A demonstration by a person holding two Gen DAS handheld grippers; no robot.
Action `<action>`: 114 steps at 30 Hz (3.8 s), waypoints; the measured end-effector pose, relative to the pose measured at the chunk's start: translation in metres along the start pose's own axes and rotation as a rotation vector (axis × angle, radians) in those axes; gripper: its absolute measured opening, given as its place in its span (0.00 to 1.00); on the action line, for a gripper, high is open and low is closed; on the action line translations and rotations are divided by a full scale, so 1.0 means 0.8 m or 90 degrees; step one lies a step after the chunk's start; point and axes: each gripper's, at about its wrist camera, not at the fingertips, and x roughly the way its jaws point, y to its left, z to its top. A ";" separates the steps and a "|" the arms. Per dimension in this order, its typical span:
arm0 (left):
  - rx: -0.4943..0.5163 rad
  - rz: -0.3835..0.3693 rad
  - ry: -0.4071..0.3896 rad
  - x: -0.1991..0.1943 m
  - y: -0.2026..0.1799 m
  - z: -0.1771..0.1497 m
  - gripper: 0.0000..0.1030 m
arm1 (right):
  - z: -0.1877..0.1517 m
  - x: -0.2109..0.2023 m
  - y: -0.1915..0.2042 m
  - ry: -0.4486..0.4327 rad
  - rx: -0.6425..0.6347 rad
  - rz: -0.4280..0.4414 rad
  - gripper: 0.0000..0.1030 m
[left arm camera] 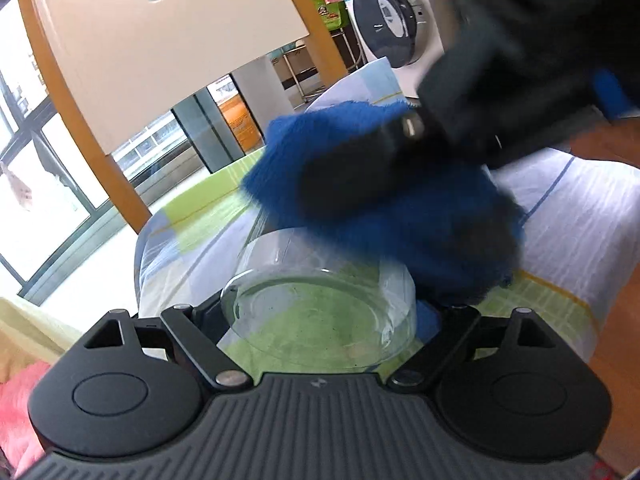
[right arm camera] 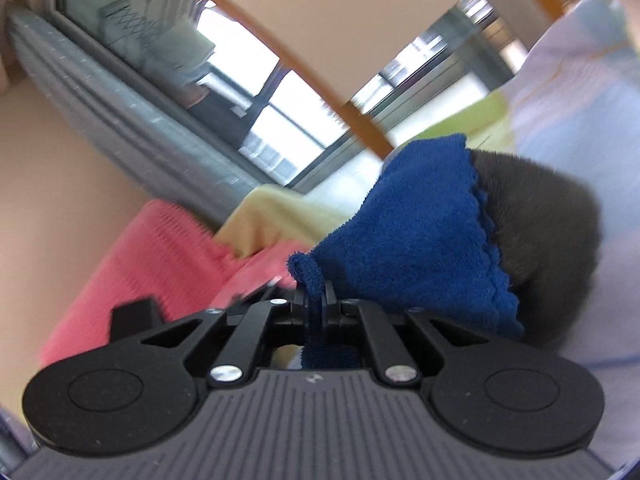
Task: Clean container
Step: 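Hold the jar with the left gripper while the right gripper rubs the towel around its wall, then hold the jar with the left gripper while the right gripper wipes the black lid end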
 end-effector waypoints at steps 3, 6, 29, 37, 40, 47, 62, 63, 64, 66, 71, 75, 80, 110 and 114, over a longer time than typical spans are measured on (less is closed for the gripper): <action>-0.010 -0.004 0.004 0.003 0.003 -0.001 0.85 | 0.001 0.007 -0.005 -0.004 0.016 0.014 0.02; -0.019 -0.009 0.008 0.007 0.005 -0.001 0.85 | 0.012 0.012 -0.010 -0.010 0.010 0.008 0.01; -0.133 -0.110 -0.012 0.008 0.029 -0.001 0.86 | 0.064 0.007 -0.017 -0.084 -0.012 -0.112 0.03; -0.010 -0.008 -0.034 0.000 0.004 0.001 0.85 | 0.019 0.006 0.032 0.032 -0.056 -0.020 0.05; -0.004 -0.004 -0.030 0.002 0.001 0.001 0.85 | 0.010 0.022 0.024 0.032 -0.042 -0.012 0.05; 0.009 -0.003 -0.029 0.006 -0.002 -0.001 0.84 | 0.037 0.036 -0.009 -0.037 -0.012 -0.035 0.00; -0.193 -0.148 -0.021 0.019 0.058 0.005 0.87 | 0.060 0.010 -0.019 -0.083 -0.005 -0.112 0.01; -0.158 -0.130 -0.029 0.015 0.047 0.004 0.86 | 0.059 0.006 -0.017 -0.083 0.004 -0.115 0.02; -0.125 -0.112 -0.037 0.010 0.035 0.001 0.86 | 0.057 0.002 -0.013 -0.079 0.007 -0.119 0.03; -0.080 -0.087 -0.045 0.002 0.020 0.000 0.86 | 0.049 -0.005 0.000 -0.057 -0.008 -0.113 0.05; -0.032 -0.047 -0.051 -0.014 0.001 -0.001 0.86 | 0.012 -0.002 0.027 0.017 -0.014 -0.018 0.05; -0.014 -0.039 -0.053 -0.018 -0.006 -0.002 0.85 | -0.002 0.015 0.017 0.025 0.001 -0.010 0.04; -0.026 -0.044 -0.050 -0.020 -0.003 -0.002 0.85 | 0.011 0.022 -0.003 -0.028 0.014 -0.012 0.00; 0.034 -0.006 -0.030 -0.005 -0.001 -0.006 0.87 | -0.010 0.002 0.026 0.016 -0.028 -0.023 0.05; 0.035 -0.004 -0.032 -0.006 0.000 -0.009 0.86 | -0.003 0.013 0.003 -0.010 0.029 0.004 0.02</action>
